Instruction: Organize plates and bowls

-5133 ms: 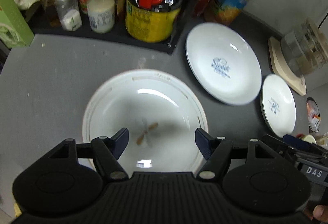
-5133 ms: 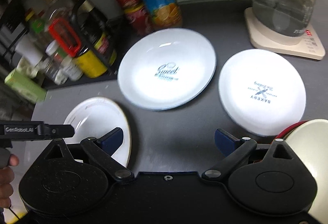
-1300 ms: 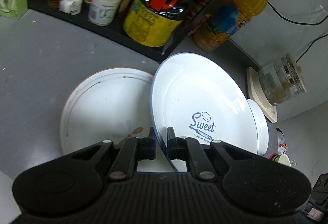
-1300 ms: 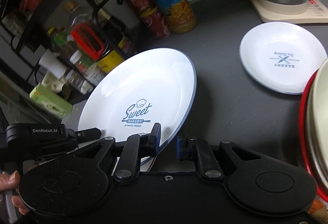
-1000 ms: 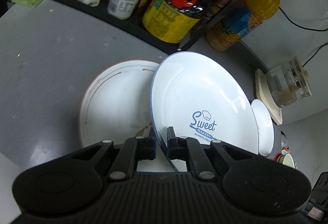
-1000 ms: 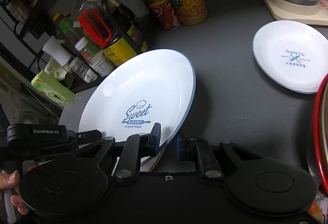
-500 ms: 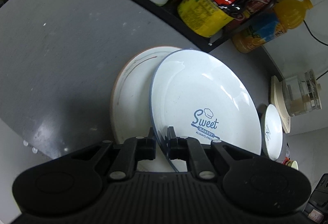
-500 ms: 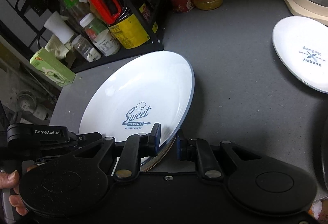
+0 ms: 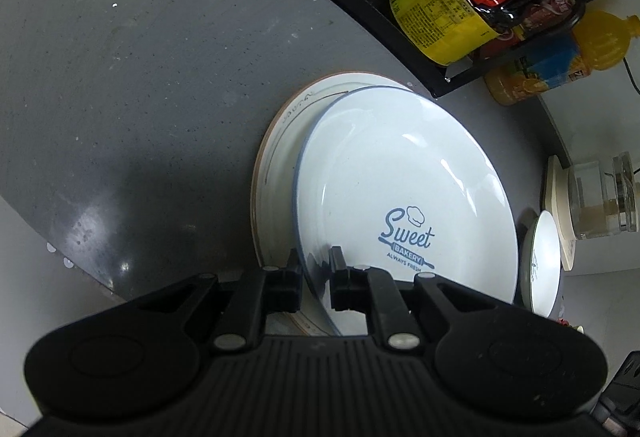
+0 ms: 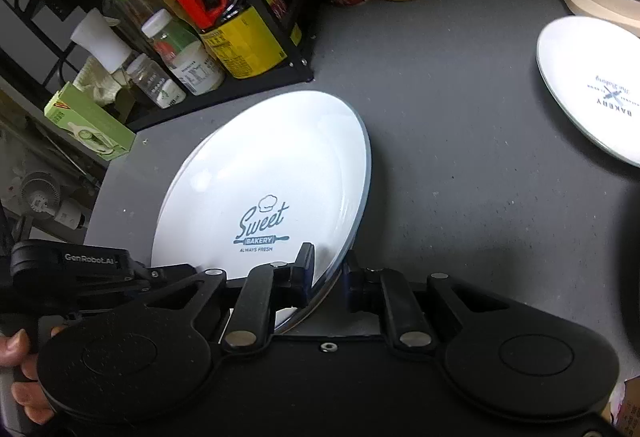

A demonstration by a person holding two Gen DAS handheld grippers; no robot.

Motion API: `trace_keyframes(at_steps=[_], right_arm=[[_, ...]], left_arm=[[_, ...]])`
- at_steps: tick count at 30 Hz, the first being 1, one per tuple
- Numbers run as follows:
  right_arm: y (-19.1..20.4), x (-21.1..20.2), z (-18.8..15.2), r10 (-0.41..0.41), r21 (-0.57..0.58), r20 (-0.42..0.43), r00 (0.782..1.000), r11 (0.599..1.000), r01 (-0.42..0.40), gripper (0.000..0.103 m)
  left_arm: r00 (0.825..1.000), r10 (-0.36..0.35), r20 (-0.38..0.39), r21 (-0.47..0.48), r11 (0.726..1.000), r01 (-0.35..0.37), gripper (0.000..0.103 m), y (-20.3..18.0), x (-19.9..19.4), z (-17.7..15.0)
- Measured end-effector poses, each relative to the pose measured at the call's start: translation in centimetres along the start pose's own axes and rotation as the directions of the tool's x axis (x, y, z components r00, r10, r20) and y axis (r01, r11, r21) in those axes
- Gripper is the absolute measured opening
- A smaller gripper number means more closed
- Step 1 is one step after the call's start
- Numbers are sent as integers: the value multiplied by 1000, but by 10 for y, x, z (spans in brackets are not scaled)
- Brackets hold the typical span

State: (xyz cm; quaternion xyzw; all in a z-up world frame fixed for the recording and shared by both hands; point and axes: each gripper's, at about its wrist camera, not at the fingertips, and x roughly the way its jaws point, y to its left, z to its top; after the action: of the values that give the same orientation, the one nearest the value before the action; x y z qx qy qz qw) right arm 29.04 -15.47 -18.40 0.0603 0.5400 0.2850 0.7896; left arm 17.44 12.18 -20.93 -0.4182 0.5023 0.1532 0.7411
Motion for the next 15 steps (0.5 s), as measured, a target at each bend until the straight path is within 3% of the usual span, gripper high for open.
trace_keyframes(at_steps=[7, 11, 15], right_arm=[[-3, 2, 1, -19, 22, -16, 1000, 1000, 19, 11], [-2, 3, 2, -28, 21, -27, 999, 999, 29, 11], [-2, 5, 2, -36, 13, -29, 999, 999, 37, 11]], left_arm=[[994, 31, -101, 12, 999, -30, 12, -6, 0, 15], [997, 37, -68, 35, 999, -34, 26, -9, -13, 25], [998, 56, 12, 57, 997, -56, 41, -14, -25, 35]])
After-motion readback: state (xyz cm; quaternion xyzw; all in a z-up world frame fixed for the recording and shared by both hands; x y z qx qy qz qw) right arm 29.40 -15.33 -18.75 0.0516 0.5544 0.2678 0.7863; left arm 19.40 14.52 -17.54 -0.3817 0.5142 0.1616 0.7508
